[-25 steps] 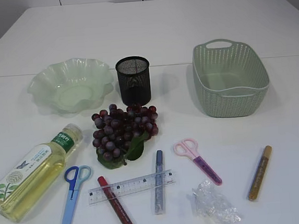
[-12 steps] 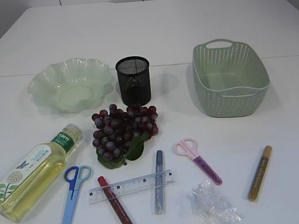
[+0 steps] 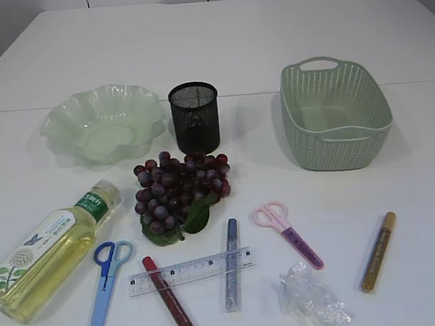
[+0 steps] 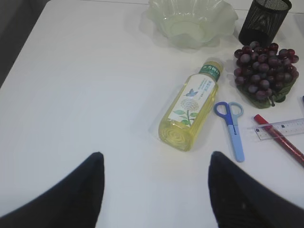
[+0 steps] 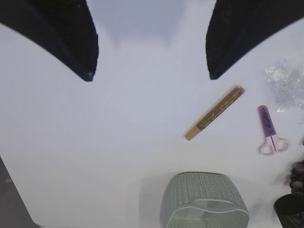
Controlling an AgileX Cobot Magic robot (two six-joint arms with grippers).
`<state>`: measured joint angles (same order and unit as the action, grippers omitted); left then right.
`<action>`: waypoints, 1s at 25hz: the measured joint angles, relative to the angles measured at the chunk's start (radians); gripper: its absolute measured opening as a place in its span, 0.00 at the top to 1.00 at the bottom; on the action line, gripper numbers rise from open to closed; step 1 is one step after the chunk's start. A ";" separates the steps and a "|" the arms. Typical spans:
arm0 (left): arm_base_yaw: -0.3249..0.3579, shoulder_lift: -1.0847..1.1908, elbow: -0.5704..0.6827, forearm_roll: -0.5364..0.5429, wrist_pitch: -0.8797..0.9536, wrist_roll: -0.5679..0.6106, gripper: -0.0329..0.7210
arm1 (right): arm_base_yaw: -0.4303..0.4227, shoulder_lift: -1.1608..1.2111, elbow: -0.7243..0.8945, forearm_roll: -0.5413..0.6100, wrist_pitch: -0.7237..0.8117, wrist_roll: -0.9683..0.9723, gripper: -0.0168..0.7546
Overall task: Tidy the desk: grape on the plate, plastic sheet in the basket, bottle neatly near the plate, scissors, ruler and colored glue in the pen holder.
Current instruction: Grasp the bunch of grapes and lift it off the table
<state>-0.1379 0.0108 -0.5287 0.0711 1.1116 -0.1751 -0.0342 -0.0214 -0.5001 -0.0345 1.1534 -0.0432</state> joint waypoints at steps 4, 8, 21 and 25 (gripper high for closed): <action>0.000 0.000 0.000 0.000 0.000 0.000 0.30 | 0.000 0.000 0.000 0.000 0.000 0.000 0.27; 0.000 0.000 0.000 0.000 0.000 0.000 0.30 | 0.000 0.000 0.000 0.000 0.000 0.000 0.27; 0.000 0.082 -0.043 -0.062 -0.072 0.000 0.30 | 0.000 0.032 -0.035 0.043 -0.099 0.152 0.27; 0.000 0.242 -0.081 -0.077 -0.125 0.000 0.30 | 0.000 0.176 -0.044 0.107 -0.195 0.158 0.27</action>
<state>-0.1379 0.2531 -0.6093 -0.0055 0.9867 -0.1751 -0.0342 0.1543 -0.5444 0.0725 0.9582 0.1149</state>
